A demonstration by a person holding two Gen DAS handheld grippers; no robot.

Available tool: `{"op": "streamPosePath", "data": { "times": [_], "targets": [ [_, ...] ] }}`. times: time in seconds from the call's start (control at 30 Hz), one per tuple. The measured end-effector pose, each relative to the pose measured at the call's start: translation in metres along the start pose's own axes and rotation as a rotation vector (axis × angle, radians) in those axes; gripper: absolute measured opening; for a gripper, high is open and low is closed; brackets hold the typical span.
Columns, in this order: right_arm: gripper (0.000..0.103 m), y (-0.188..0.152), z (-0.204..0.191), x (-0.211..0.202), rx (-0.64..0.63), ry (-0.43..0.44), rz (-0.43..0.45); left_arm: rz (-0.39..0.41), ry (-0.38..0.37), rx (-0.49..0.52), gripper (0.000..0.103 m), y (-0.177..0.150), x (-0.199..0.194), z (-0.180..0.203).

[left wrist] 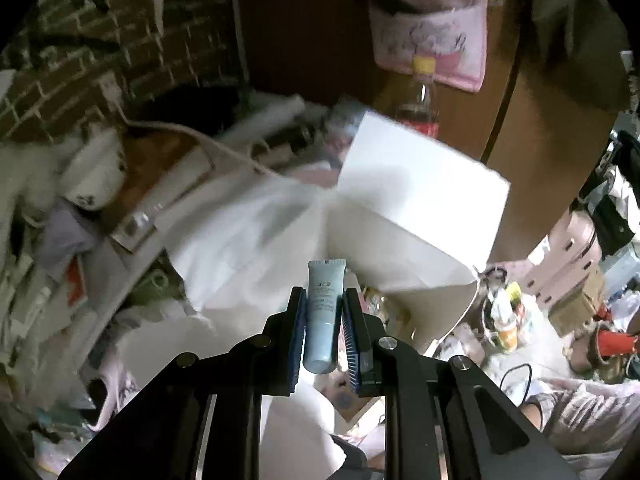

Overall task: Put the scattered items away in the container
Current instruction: 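Carry the light-blue tube into the white box with the left gripper and release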

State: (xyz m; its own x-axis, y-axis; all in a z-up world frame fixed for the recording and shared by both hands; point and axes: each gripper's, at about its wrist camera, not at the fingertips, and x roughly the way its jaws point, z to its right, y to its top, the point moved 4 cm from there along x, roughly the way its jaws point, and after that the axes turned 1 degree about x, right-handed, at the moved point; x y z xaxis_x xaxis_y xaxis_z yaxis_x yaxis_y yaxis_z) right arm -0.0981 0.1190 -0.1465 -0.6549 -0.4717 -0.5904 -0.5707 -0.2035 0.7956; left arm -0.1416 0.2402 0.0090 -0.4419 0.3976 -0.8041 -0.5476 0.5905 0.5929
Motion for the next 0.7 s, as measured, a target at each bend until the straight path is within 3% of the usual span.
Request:
{"op": "streamPosePath", "data": {
  "times": [0.1,0.13,0.17,0.23,0.37,0.57,0.7],
  "targets": [
    [0.077,0.0,0.0,-0.001,0.0,0.002,0.001,-0.057,0.037,0.016,0.014,-0.003,0.012,0.003],
    [0.077,0.0,0.0,-0.001,0.002,0.004,0.001,-0.068,0.045,0.022,0.019,-0.004,0.015,0.003],
    [0.077,0.0,0.001,-0.001,0.004,0.006,0.002,-0.077,0.053,0.026,0.026,-0.006,0.017,0.004],
    [0.077,-0.001,0.0,-0.002,0.005,0.007,0.002,-0.08,0.067,0.032,0.053,-0.008,0.018,0.004],
    [0.077,-0.001,0.0,-0.002,0.006,0.007,0.002,-0.074,0.071,0.029,0.059,-0.008,0.016,0.003],
    [0.077,-0.002,0.001,-0.006,0.003,0.007,0.02,-0.035,0.057,0.009,0.08,-0.005,0.006,-0.001],
    [0.077,-0.004,0.001,-0.008,-0.003,0.005,0.027,-0.024,0.079,0.017,0.084,-0.006,0.0,-0.002]
  ]
}}
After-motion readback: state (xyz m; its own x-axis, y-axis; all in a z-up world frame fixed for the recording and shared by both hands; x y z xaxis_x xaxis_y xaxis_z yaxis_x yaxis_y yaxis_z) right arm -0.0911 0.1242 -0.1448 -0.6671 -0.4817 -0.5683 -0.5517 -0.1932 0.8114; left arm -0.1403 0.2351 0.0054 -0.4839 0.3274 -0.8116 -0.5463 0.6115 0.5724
